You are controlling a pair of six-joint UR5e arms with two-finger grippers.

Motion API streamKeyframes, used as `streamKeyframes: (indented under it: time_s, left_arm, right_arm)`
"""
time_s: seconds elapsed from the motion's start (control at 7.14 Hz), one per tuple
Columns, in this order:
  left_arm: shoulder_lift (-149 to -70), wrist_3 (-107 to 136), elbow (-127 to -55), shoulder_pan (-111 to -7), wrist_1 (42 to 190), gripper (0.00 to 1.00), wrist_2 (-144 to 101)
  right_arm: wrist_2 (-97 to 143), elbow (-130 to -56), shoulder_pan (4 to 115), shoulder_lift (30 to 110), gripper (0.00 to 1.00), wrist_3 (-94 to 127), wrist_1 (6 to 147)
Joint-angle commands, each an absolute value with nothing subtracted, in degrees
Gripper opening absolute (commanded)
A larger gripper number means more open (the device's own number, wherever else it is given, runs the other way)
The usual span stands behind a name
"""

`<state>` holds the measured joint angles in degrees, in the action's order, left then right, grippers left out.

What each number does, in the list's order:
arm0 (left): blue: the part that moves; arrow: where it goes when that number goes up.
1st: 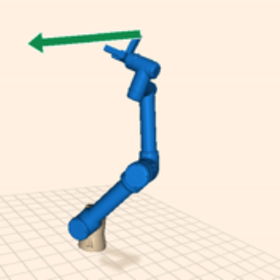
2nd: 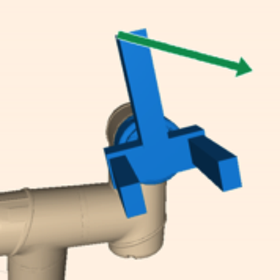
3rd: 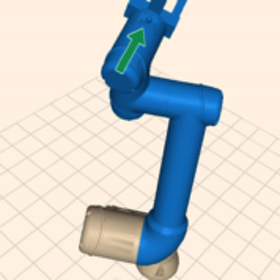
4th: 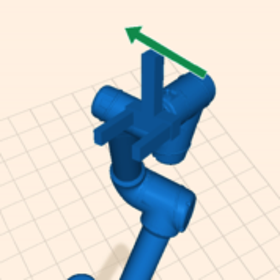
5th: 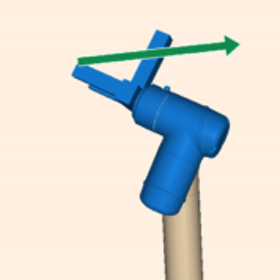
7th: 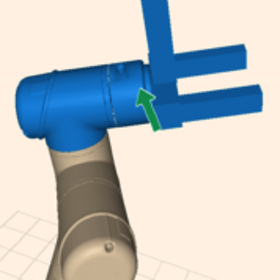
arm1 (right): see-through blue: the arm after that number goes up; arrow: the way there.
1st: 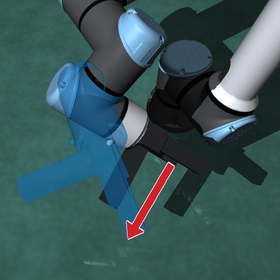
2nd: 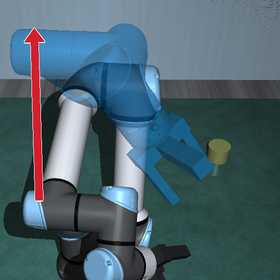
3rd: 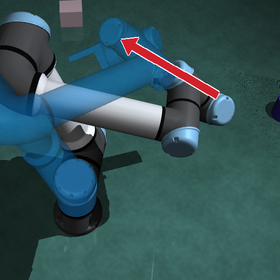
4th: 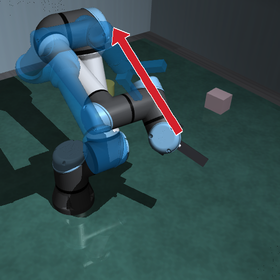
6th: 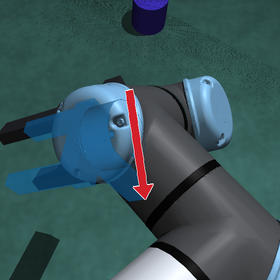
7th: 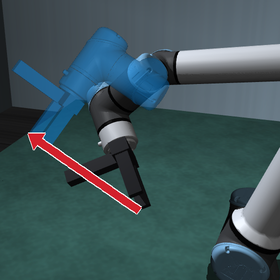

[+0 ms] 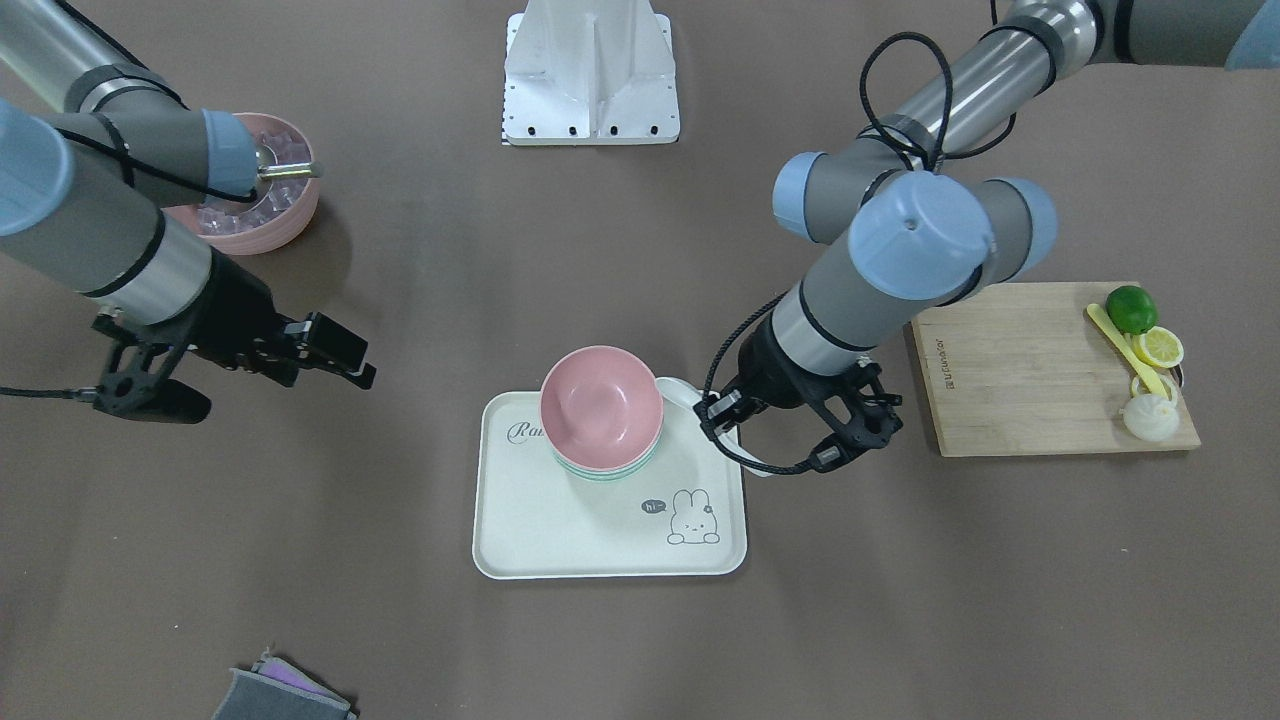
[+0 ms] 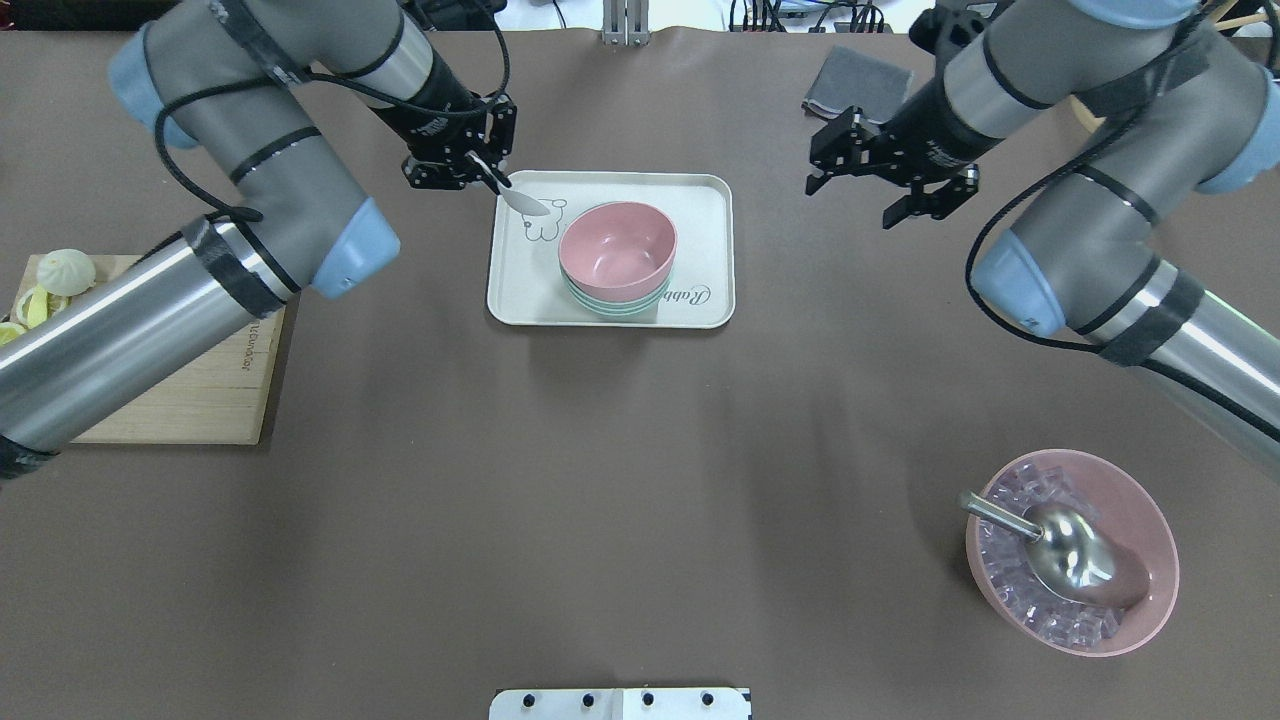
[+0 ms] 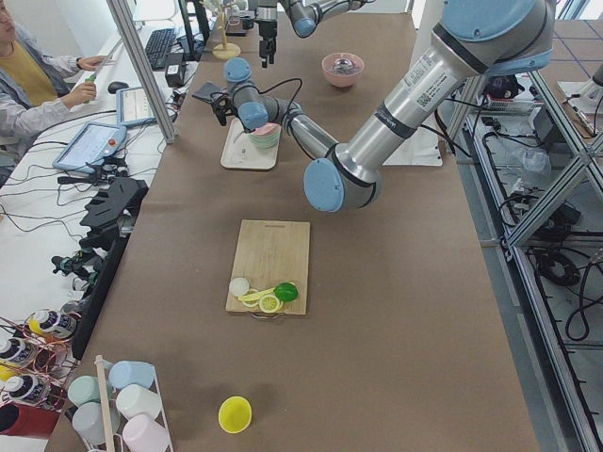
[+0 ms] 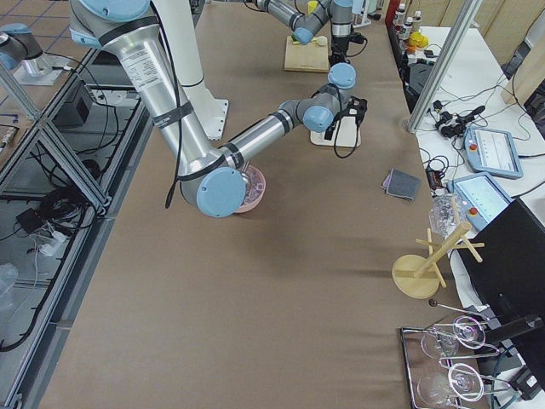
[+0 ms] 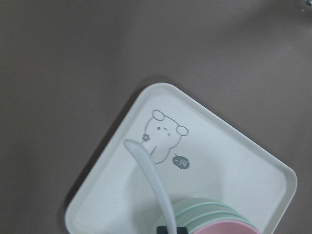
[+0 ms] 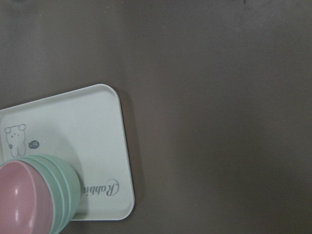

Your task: Stack pink bowl on green and place spoon

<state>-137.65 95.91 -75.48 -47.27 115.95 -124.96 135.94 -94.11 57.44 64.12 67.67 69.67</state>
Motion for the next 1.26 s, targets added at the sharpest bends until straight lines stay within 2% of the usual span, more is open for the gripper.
streamKeyframes:
  time_s: [0.0, 0.14, 0.28, 0.42, 0.56, 0.7, 0.98, 1.12]
  left_arm:
    - [-141.2, 98.8, -73.4, -42.9, 120.5, 0.00, -119.9]
    - [-141.1, 98.6, -72.7, -41.9, 123.8, 0.32, -118.6]
    - [-140.7, 98.3, -72.7, -41.8, 124.7, 0.97, -117.3]
    - [-139.5, 98.0, -73.1, -41.9, 125.1, 0.98, -117.3]
    - [-137.0, 97.3, -77.0, -42.4, 124.7, 0.98, -118.2]
    - [-128.8, 96.1, -85.3, -43.1, 124.5, 0.98, -121.0]
    - [-115.9, 80.6, -94.1, -49.9, 124.3, 0.98, -125.8]
    - [-105.1, 66.9, -99.1, -53.9, 124.3, 0.98, -128.9]
  right_arm:
    - [136.4, -94.7, 59.7, 67.8, 1.00, 62.5, 69.6]
    - [136.0, -94.6, 59.6, 68.1, 1.00, 62.0, 69.6]
    - [136.0, -94.6, 59.9, 68.1, 1.00, 62.0, 69.7]
    - [136.0, -94.6, 60.2, 68.4, 1.00, 62.0, 69.7]
    - [135.9, -94.6, 60.5, 68.4, 1.00, 62.0, 69.8]
    - [136.0, -94.5, 61.6, 68.6, 1.00, 61.9, 70.0]
    - [136.4, -94.7, 67.0, 73.8, 1.00, 50.8, 70.1]
    - [135.8, -94.0, 69.9, 76.9, 1.00, 40.7, 70.3]
